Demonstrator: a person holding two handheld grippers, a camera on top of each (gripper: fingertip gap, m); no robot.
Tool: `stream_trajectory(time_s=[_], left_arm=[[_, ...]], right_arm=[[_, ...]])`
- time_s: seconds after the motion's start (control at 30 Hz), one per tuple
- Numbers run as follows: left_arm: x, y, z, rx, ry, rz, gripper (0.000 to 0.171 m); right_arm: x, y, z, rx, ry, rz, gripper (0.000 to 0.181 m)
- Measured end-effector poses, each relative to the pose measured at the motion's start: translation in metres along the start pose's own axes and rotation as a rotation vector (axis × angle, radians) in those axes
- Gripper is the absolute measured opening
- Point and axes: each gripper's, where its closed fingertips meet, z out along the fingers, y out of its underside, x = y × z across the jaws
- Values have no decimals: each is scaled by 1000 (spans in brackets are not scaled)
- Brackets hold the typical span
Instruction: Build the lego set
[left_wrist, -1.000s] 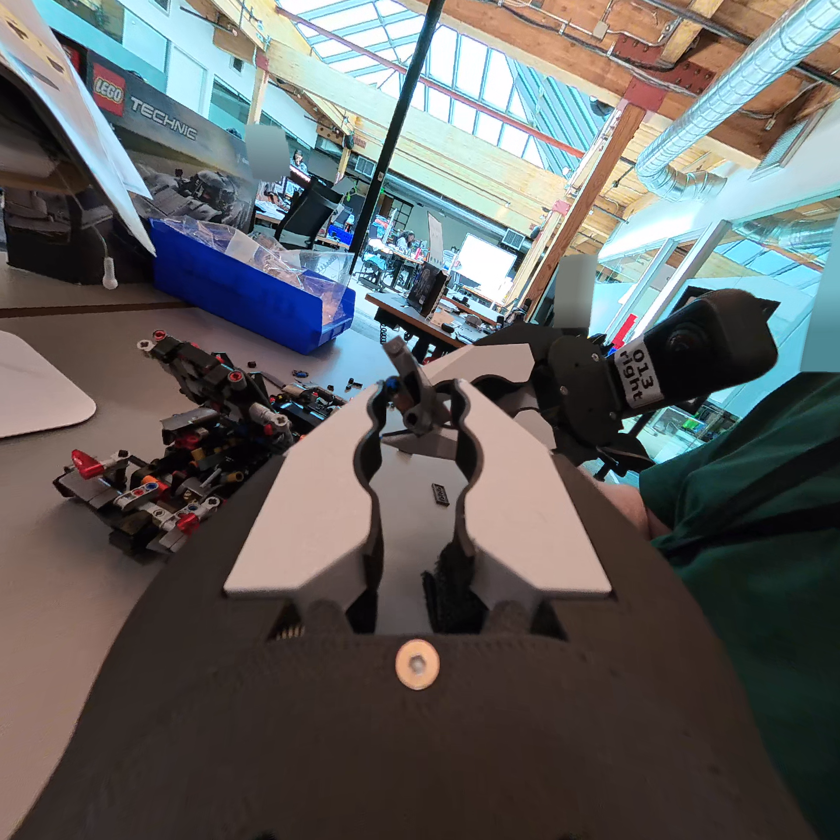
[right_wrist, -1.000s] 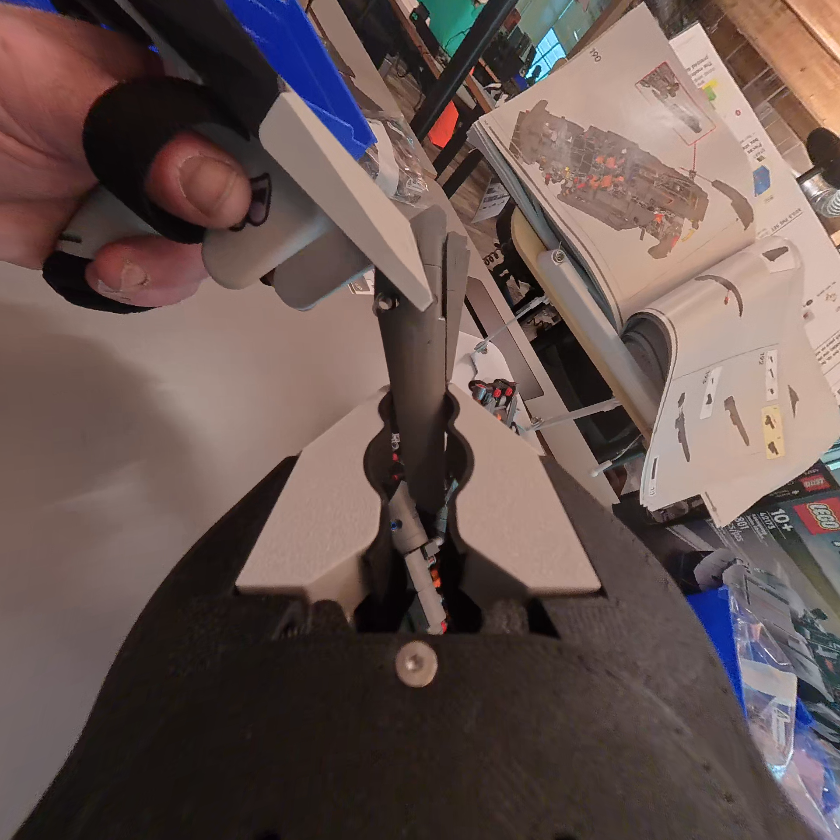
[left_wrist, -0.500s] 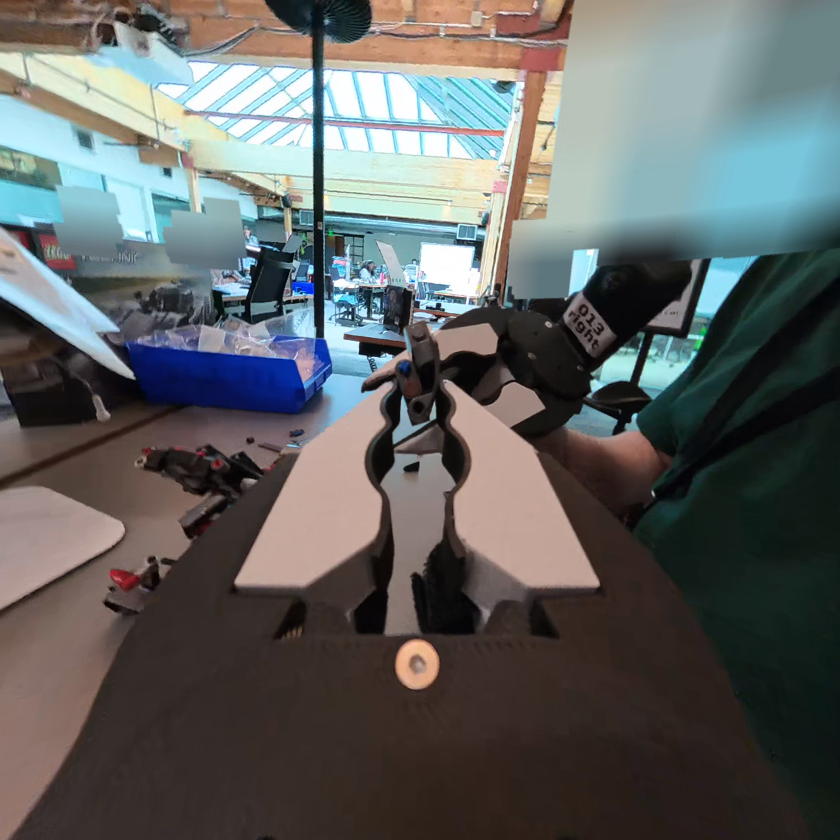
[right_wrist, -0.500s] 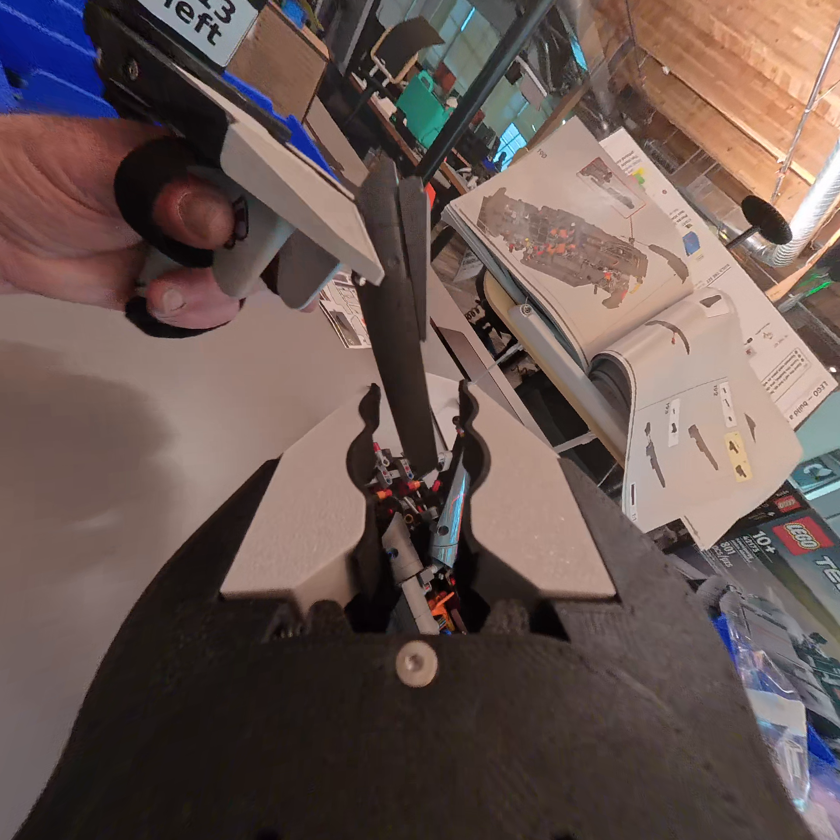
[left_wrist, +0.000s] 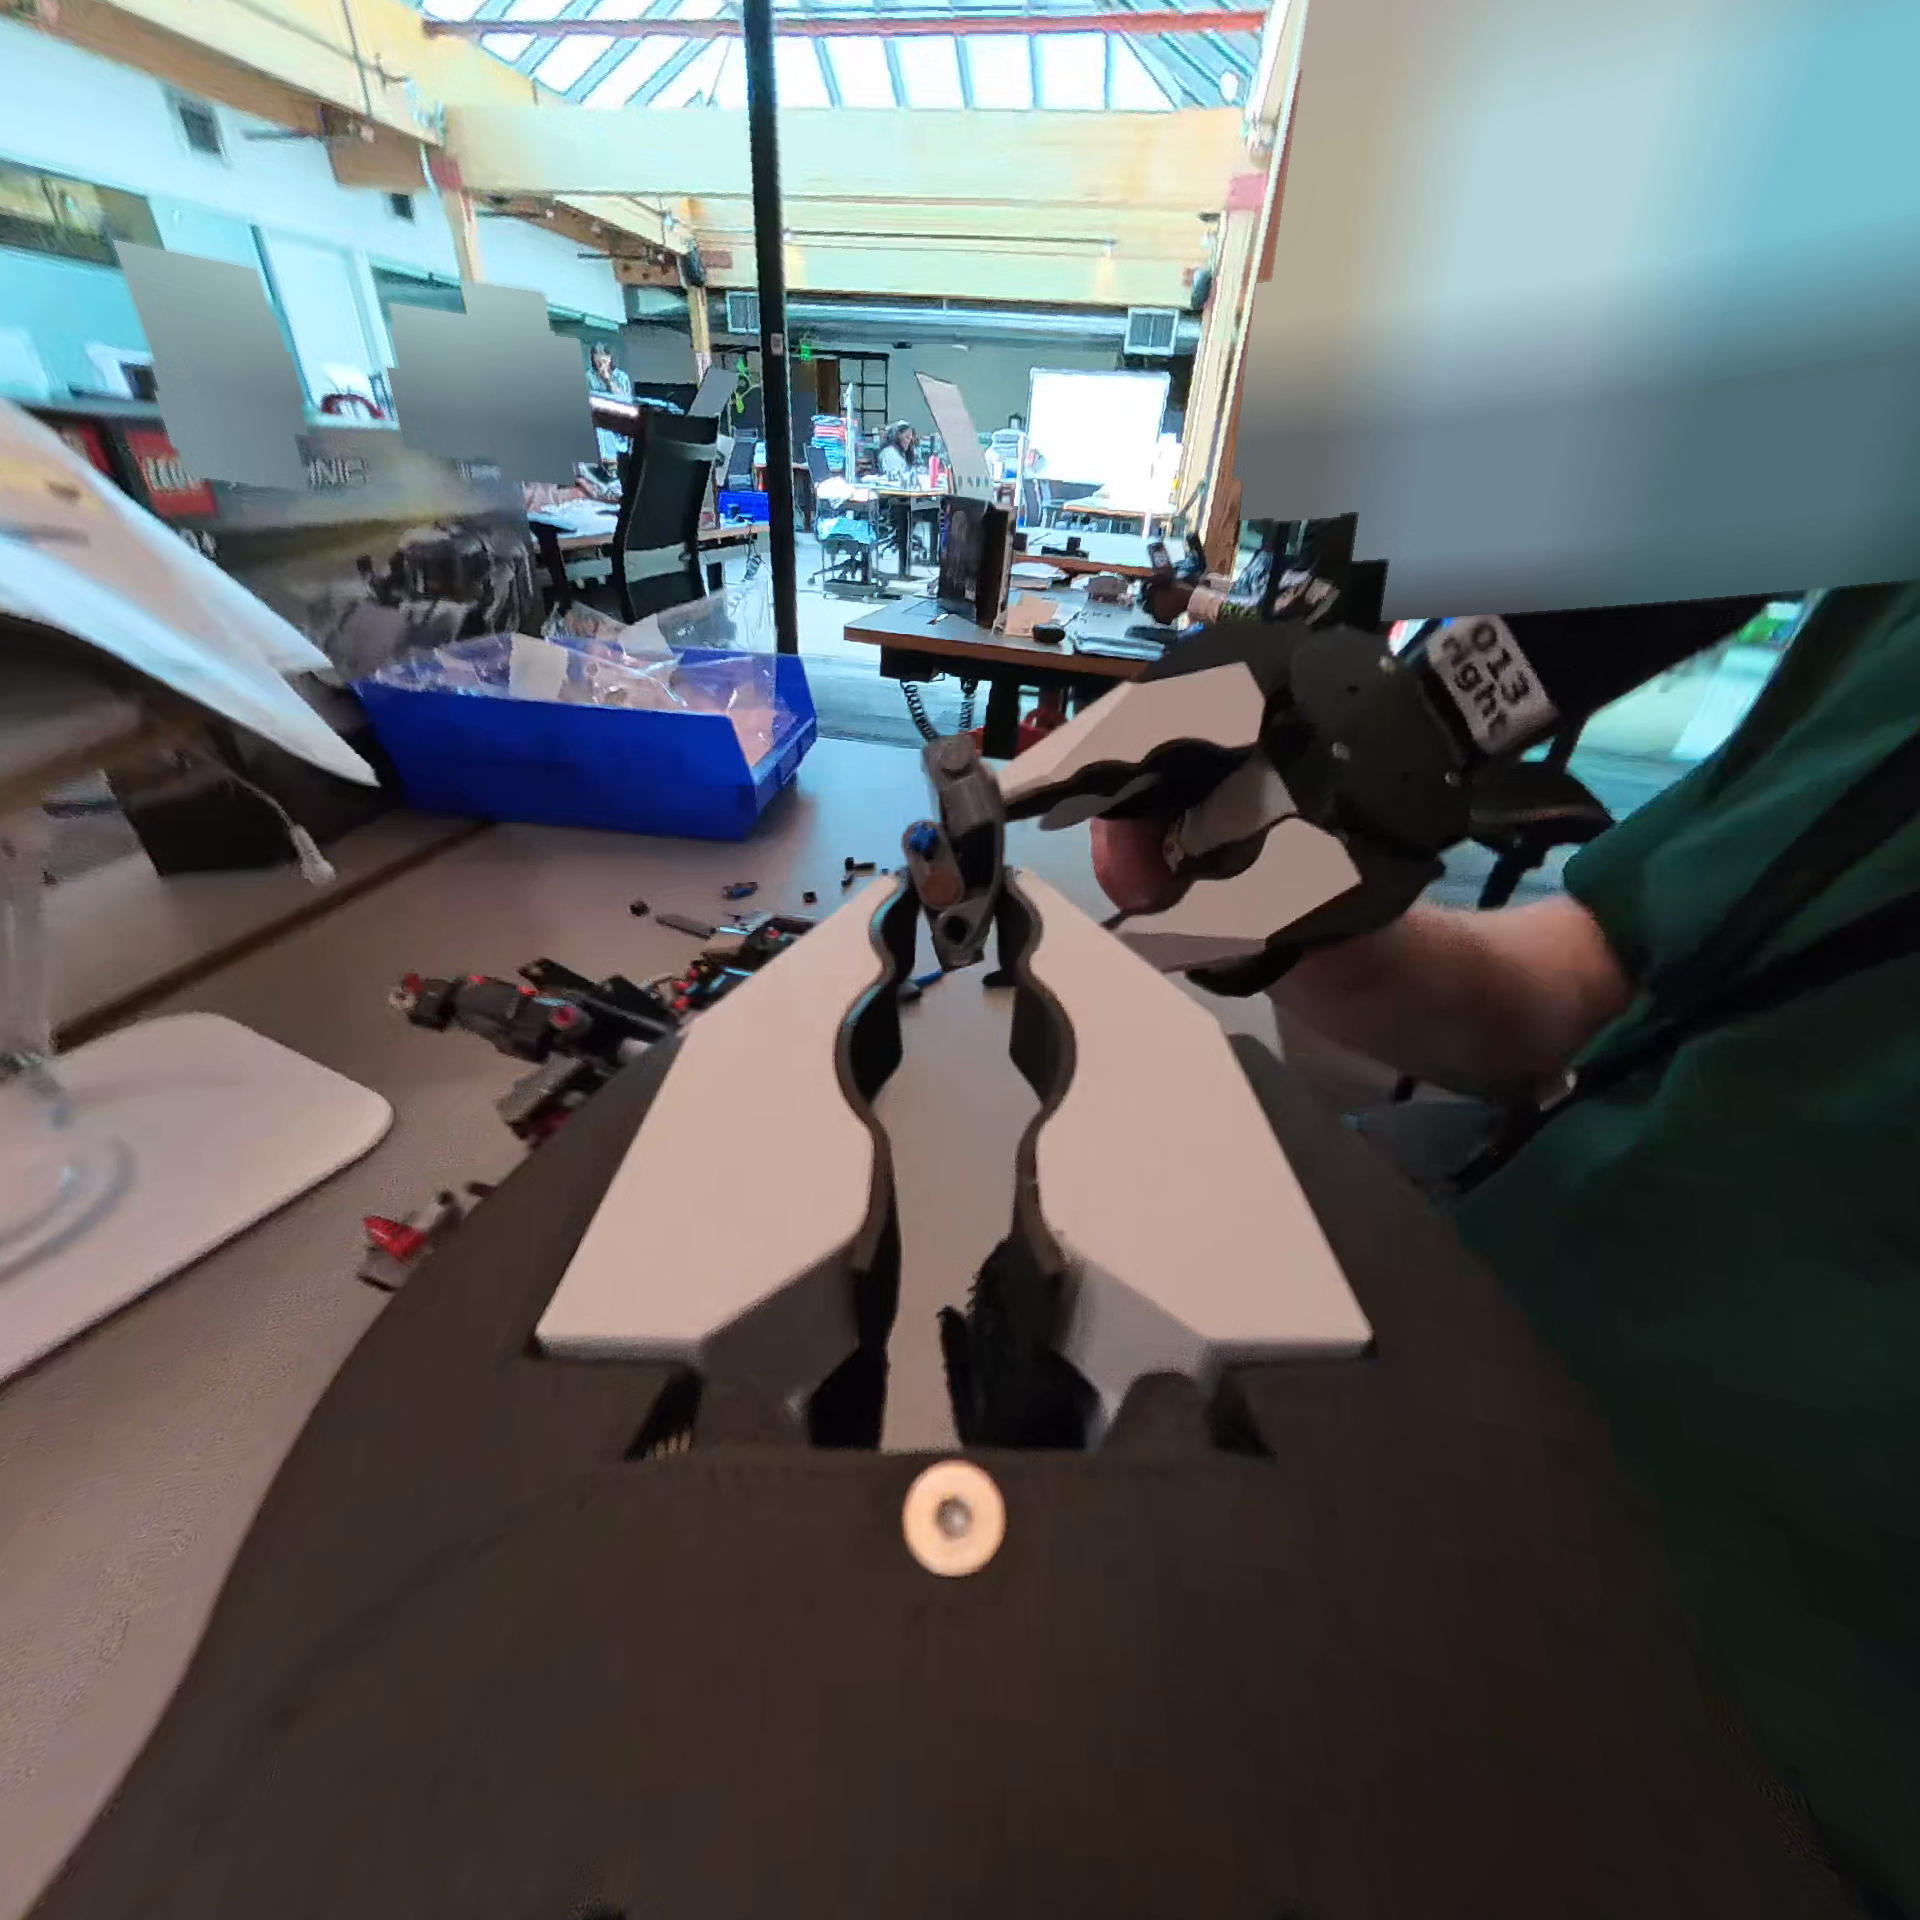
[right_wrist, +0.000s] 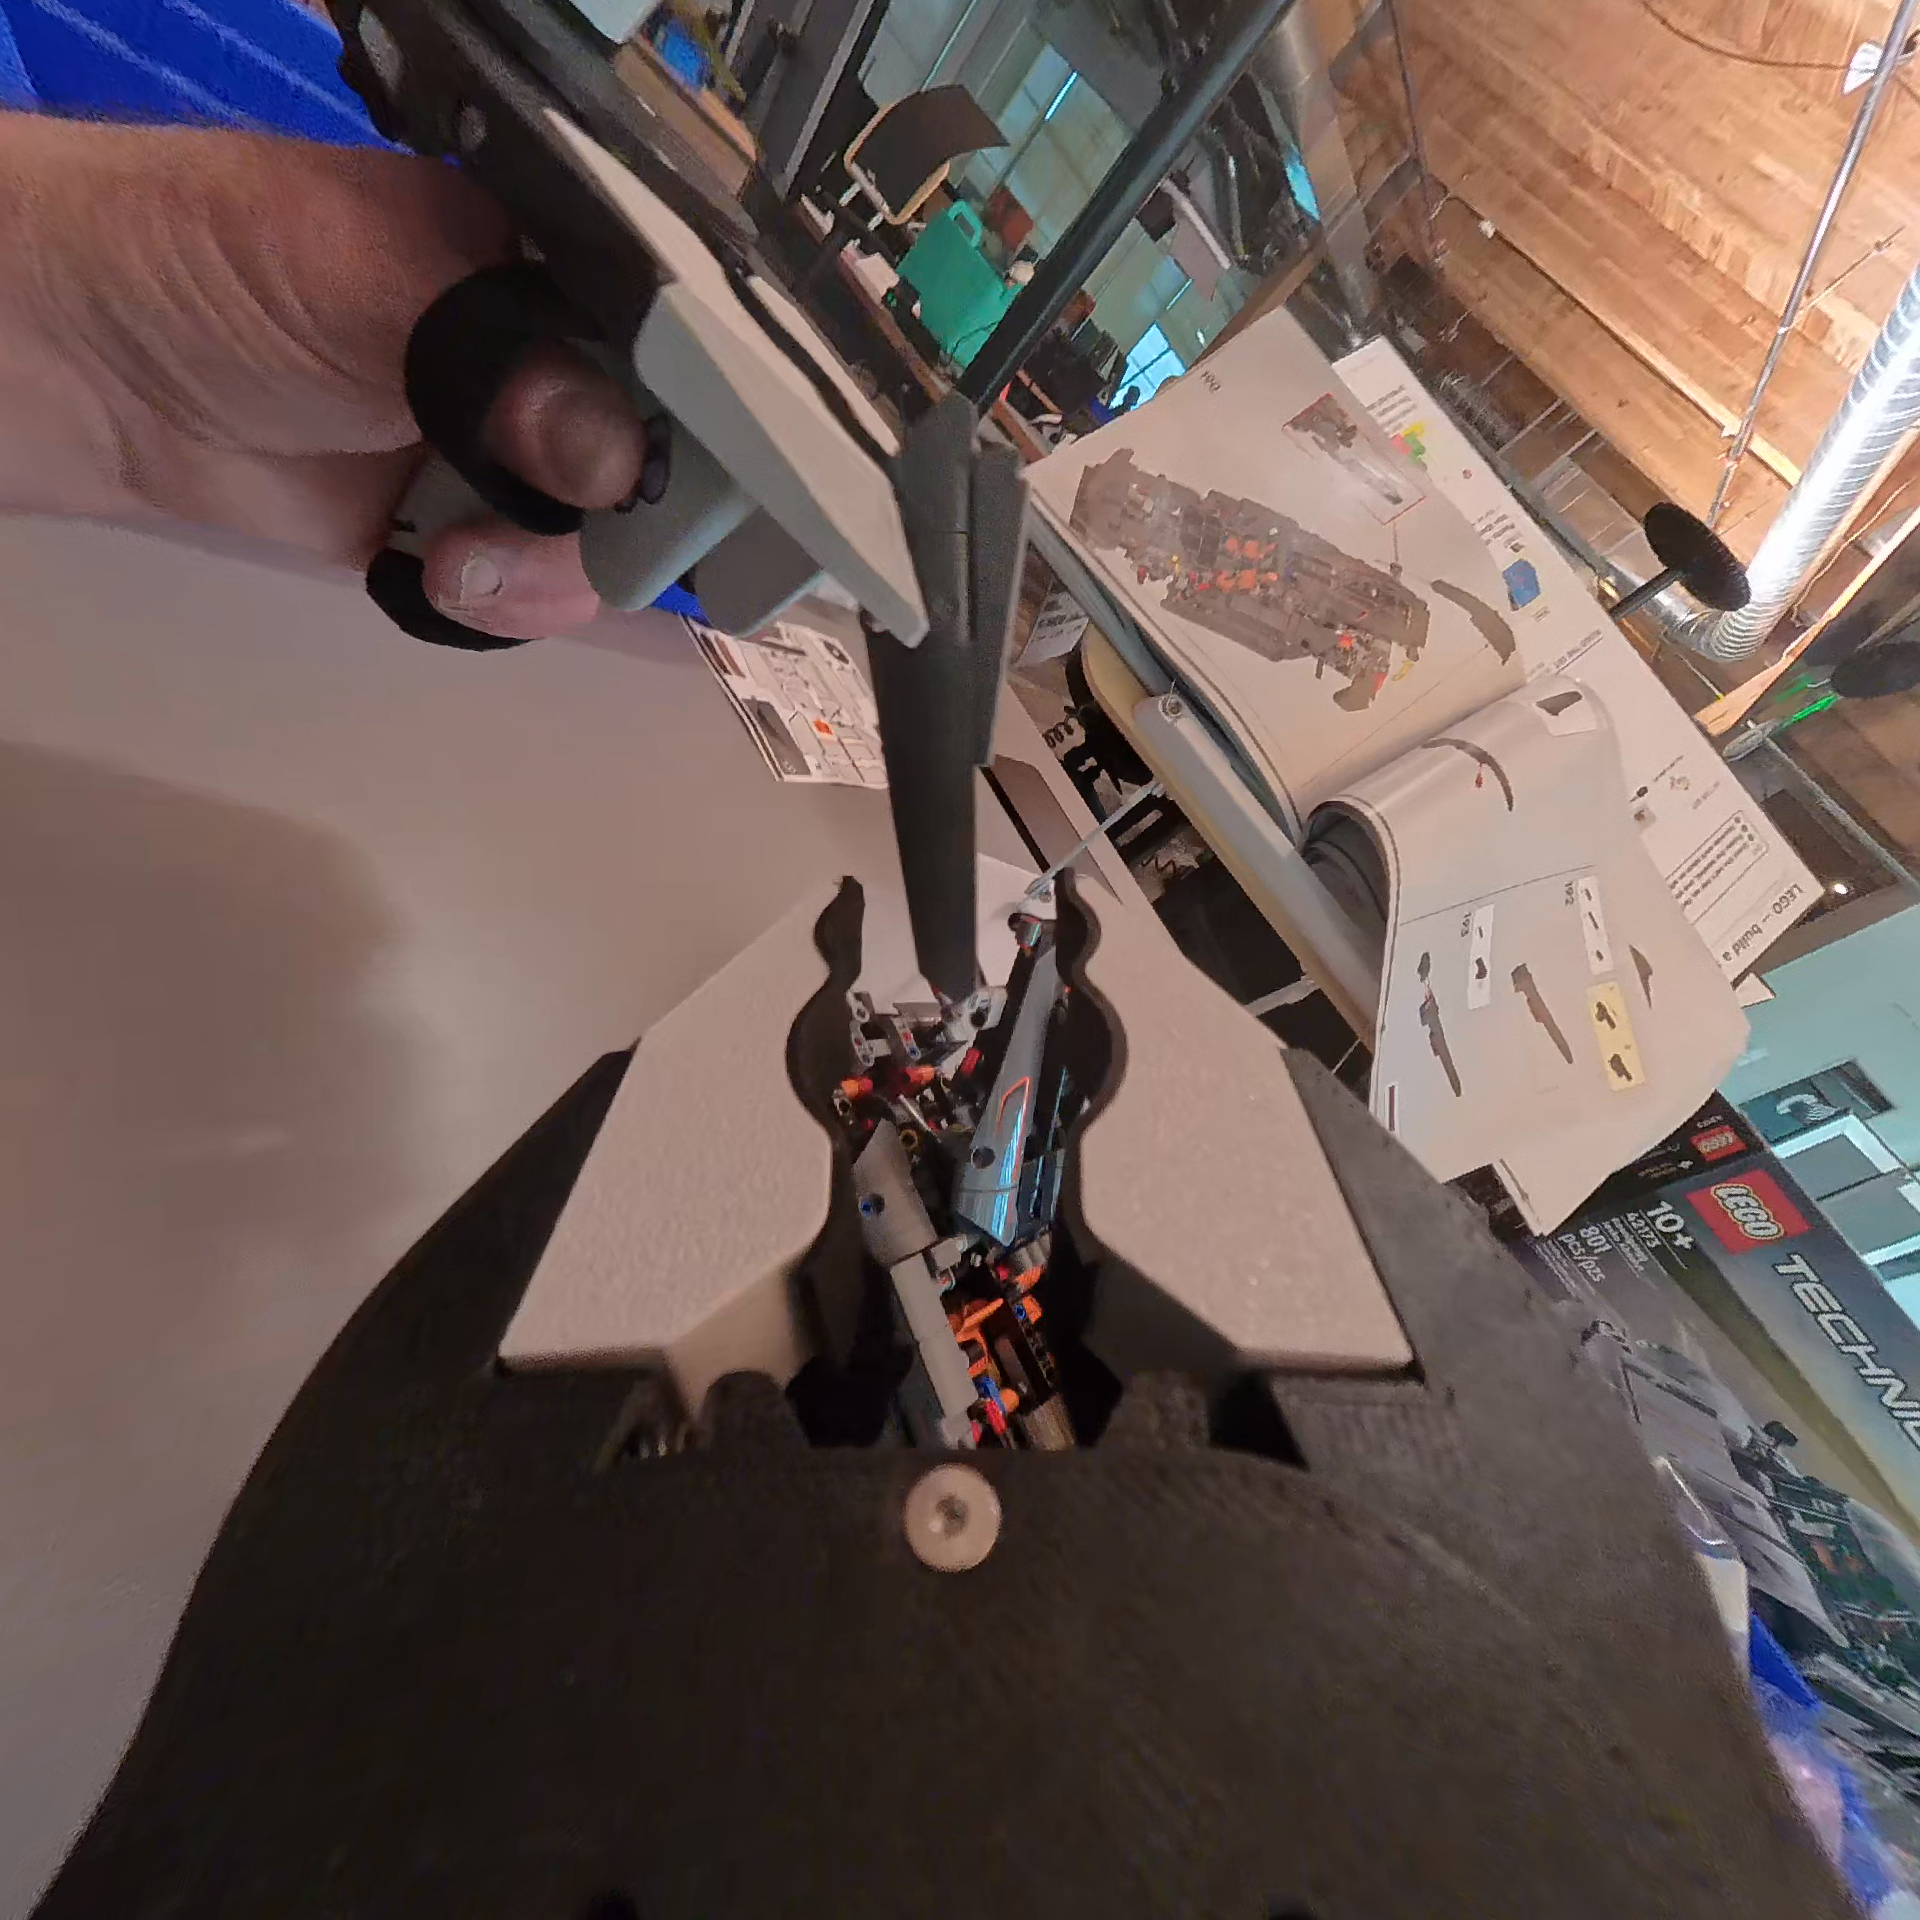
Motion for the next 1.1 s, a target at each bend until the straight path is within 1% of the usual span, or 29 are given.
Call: stream_trajectory(time_s=[0.03, 0.13, 0.23, 0.3, 0.37, 0.5, 0.7, 0.73, 0.83, 0.9, 1.0, 1.1], left_arm=[[1, 4, 3, 1, 8, -62, 13], [-6, 27, 15, -69, -53, -192, 13], [-8, 40, 27, -92, -78, -342, 13], [-13, 43, 29, -63, -89, -459, 13], [-15, 44, 29, -33, -70, -566, 13], [-19, 45, 30, -28, -92, -583, 13], [-17, 36, 31, 4, -57, -583, 20], [-15, 35, 31, 13, -44, -582, 18], [-9, 30, 32, 26, -11, -560, 16], [-9, 32, 34, 13, -20, -540, 15], [-8, 27, 36, 43, -2, -530, 16], [-9, 27, 37, 41, -12, -496, 18]], right_arm=[[-3, 2, 1, -13, -2, -15, 35], [-11, 6, 5, -56, 9, -85, 35], [-15, 12, 13, -102, 37, -146, 33], [-12, 19, 18, -135, 73, -177, 27], [-11, 22, 20, -143, 75, -191, 25], [-10, 26, 22, -164, 83, -218, 21], [-1, 27, 21, -143, 63, -100, 7], [1, 28, 21, -145, 61, -86, 5], [8, 28, 19, -104, 19, 55, 0], [11, 28, 19, -92, -5, 108, 0], [12, 29, 20, -50, -71, 266, 0], [13, 31, 21, -25, -118, 400, 0]])
